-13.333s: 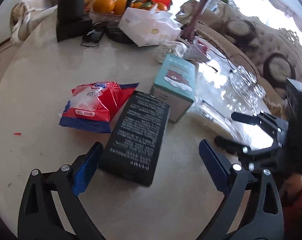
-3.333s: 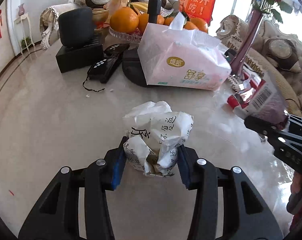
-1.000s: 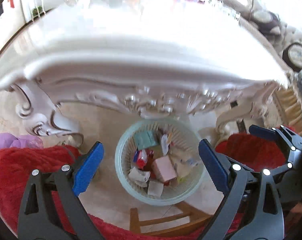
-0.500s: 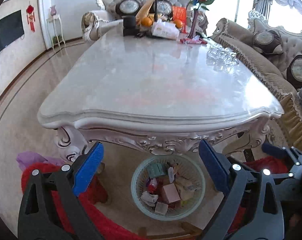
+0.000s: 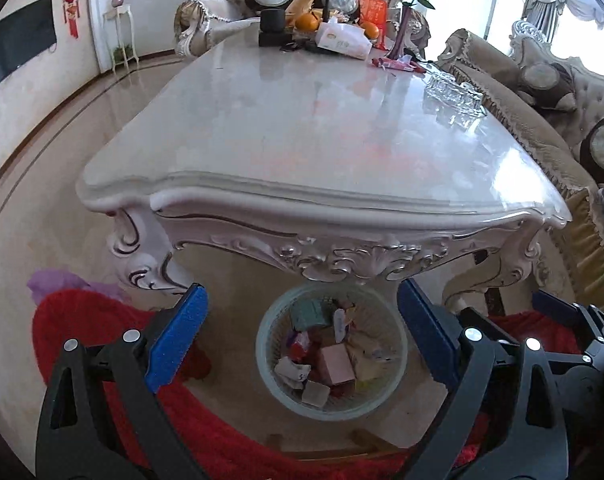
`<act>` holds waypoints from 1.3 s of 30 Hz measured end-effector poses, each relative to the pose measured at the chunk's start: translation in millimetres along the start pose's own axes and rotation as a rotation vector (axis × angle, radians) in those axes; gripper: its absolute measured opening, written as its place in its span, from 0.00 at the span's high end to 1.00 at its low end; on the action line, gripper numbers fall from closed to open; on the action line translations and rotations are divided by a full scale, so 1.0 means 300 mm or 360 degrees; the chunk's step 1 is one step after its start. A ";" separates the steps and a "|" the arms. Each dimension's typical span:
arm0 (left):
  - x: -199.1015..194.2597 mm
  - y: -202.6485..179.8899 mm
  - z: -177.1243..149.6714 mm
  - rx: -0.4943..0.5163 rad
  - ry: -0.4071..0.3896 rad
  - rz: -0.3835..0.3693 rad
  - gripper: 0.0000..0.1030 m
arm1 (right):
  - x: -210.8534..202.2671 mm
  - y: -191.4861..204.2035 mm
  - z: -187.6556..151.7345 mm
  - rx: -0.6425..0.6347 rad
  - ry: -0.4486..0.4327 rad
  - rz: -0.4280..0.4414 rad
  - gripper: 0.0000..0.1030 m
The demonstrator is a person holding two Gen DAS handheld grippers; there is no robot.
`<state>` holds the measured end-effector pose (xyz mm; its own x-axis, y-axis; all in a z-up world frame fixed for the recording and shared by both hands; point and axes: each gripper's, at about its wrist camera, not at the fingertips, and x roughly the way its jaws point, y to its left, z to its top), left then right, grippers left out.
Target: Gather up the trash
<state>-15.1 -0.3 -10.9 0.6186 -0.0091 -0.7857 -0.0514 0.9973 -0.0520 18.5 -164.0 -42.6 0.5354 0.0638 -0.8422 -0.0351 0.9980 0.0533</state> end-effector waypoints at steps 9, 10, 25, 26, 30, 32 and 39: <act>-0.012 -0.038 0.006 0.0057 -0.0024 0.0037 0.10 | 0.008 -0.053 -0.003 0.0067 0.0007 -0.0048 0.07; -0.013 -0.039 0.007 0.0058 -0.0025 0.0038 0.10 | 0.004 -0.056 -0.001 0.0070 -0.0002 -0.0053 0.07; -0.014 -0.028 0.015 0.0052 -0.0029 0.0048 0.10 | -0.028 -0.047 0.015 0.0050 -0.0057 -0.0069 0.07; -0.014 -0.027 0.016 0.0052 -0.0029 0.0048 0.10 | -0.028 -0.046 0.015 0.0051 -0.0056 -0.0071 0.07; -0.011 -0.020 0.015 0.0040 -0.0026 0.0046 0.10 | -0.025 -0.048 0.014 0.0052 -0.0051 -0.0067 0.07; -0.009 -0.017 0.015 0.0036 -0.0023 0.0046 0.10 | -0.023 -0.044 0.014 0.0047 -0.0046 -0.0067 0.07; -0.009 -0.013 0.016 0.0039 -0.0026 0.0047 0.10 | -0.022 -0.041 0.014 0.0047 -0.0044 -0.0066 0.07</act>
<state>-12.9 -3.8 -5.7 0.6296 0.0216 -0.7766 -0.0510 0.9986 -0.0136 18.9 -176.9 -35.6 0.5592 0.0221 -0.8287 0.0125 0.9993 0.0350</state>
